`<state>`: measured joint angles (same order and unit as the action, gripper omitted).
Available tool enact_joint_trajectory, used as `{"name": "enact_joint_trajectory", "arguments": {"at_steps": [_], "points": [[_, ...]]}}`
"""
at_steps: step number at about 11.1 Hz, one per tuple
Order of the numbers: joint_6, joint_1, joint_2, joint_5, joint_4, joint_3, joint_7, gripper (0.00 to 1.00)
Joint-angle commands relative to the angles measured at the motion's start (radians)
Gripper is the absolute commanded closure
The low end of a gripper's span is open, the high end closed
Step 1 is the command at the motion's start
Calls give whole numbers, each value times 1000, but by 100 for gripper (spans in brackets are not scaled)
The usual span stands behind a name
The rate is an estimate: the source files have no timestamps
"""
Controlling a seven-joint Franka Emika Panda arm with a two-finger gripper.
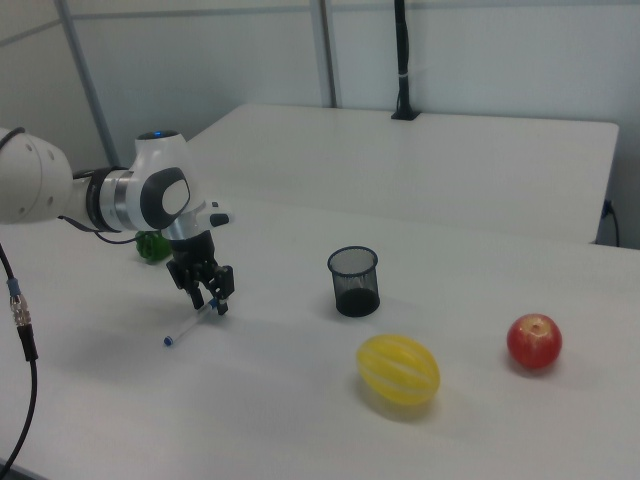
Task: Place marker
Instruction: 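Lower the open gripper onto the marker and close it around the barrel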
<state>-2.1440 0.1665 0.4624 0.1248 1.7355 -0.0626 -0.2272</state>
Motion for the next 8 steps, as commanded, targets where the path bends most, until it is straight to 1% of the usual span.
{"name": "enact_joint_trajectory", "arguments": {"at_steps": [1,2,4,6,8], "points": [[-36,8,-14,18,32,1,-73,58],[-36,14,-14,18,32,1,-83,64],[-36,15,-14,18,32,1,-96,71],[-34,16,-14,18,32,1,-98,82],[-34,16,-14,18,32,1,-98,87]]}}
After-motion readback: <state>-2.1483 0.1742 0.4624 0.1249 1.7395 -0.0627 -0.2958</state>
